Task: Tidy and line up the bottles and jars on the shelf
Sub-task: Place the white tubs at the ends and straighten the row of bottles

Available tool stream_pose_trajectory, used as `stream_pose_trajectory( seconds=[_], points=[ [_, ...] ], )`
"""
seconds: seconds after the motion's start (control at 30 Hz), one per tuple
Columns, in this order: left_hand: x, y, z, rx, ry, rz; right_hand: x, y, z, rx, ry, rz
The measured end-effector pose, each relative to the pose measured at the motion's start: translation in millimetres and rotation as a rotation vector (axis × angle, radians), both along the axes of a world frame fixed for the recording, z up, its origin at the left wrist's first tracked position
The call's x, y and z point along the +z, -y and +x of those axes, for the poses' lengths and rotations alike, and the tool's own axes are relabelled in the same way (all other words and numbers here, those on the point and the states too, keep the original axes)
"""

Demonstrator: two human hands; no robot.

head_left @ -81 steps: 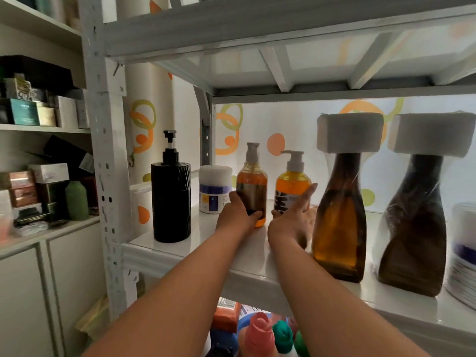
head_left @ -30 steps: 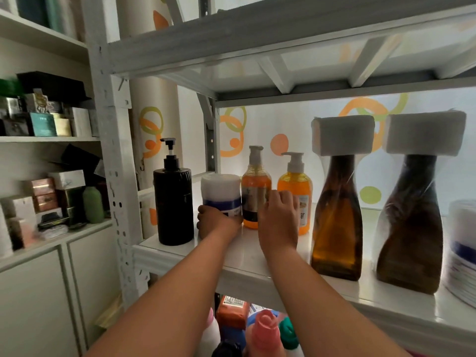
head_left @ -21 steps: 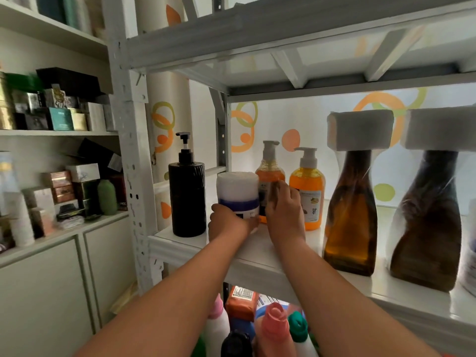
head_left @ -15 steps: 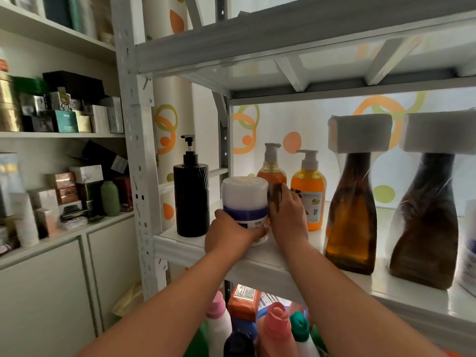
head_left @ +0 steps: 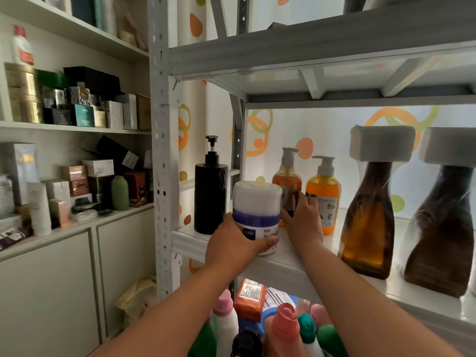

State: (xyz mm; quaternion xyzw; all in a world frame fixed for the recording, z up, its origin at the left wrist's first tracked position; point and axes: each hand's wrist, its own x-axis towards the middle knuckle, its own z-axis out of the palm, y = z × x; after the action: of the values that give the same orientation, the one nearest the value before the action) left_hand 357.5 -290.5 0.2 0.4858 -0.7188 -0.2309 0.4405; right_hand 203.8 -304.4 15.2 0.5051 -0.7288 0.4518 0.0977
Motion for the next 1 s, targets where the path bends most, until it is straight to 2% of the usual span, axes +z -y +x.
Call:
stream_pose_trajectory(
  seconds=[0.13,0.3,0.37,0.47,0.63,0.9,1.0],
  points=[
    [5,-3,8,-0.025,-0.031,-0.018,1,-1,0,0.006,0.037,-0.052],
    [11,9,36,0.233,-0.401,-0.144,2,-5,2,0.005,0.016,-0.14],
    [12,19,39,0.246,-0.331,-0.077,2,-5,3,0.016,0.016,-0.137],
    [13,31,32,0.232,-0.116,0.042,1,-5,0,0.026,0.034,-0.118],
    [23,55,29,0.239,0.052,0.036,0,0,-4,0.051,0.017,-0.045],
    [35,86,-5,0.216,0.08,0.141,0,4,-6,0.108,0.032,-0.014],
    [35,108,-14,0.209,0.113,0.108,-1,6,-7,0.119,0.038,-0.01]
  ],
)
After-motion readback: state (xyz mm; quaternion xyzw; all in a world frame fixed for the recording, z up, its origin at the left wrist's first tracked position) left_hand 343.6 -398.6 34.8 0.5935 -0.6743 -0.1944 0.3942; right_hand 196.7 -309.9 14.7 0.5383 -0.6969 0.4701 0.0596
